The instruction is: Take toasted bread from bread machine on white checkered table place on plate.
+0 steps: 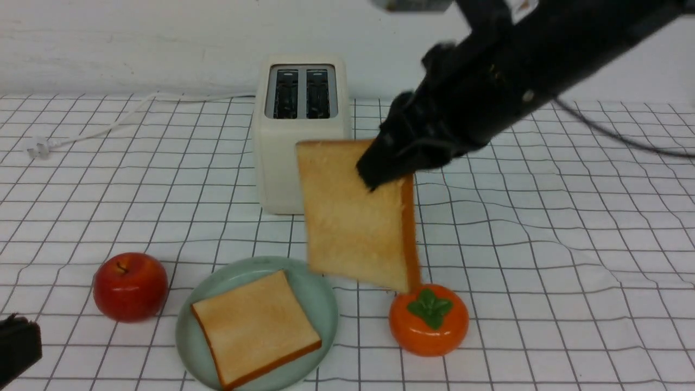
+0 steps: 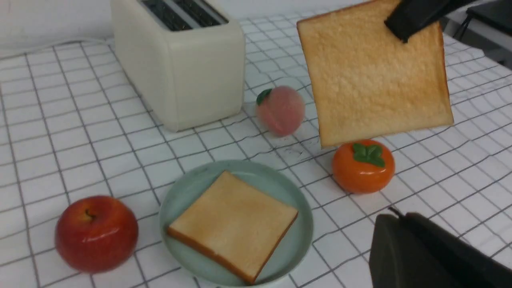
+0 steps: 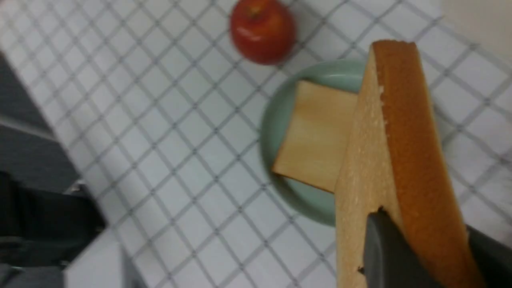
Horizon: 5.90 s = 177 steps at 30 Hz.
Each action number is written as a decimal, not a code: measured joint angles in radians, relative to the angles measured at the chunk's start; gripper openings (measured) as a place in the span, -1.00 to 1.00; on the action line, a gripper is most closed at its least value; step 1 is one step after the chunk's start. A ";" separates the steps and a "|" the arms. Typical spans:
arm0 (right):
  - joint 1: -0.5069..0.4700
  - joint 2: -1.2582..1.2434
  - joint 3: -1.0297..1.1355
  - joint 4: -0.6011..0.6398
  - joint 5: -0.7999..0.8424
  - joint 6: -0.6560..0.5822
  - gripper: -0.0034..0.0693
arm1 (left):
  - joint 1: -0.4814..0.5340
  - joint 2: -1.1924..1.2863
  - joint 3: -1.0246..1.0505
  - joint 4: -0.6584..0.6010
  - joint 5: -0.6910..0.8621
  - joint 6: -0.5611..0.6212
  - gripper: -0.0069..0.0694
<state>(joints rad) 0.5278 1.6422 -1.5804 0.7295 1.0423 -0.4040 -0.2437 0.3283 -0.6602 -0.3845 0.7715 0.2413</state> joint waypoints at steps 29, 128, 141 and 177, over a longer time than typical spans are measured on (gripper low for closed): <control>0.008 0.391 0.151 0.618 -0.298 -0.458 0.42 | 0.000 0.000 0.000 0.274 0.020 -0.263 -0.85; -0.506 -1.652 1.599 -0.691 -0.664 0.466 -0.96 | -0.001 -0.329 0.652 0.239 -0.460 -0.289 -0.82; -0.506 -1.652 1.599 -0.690 -0.660 0.466 -0.95 | -0.001 -0.329 0.652 0.239 -0.460 -0.289 -0.80; -0.506 -1.652 1.598 -0.688 -0.659 0.466 -0.91 | 0.123 -0.338 0.690 0.211 -0.379 -0.434 -0.85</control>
<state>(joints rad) 0.0217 -0.0103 0.0177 0.0416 0.3832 0.0616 -0.1208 -0.0100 0.0299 -0.1733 0.3923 -0.1930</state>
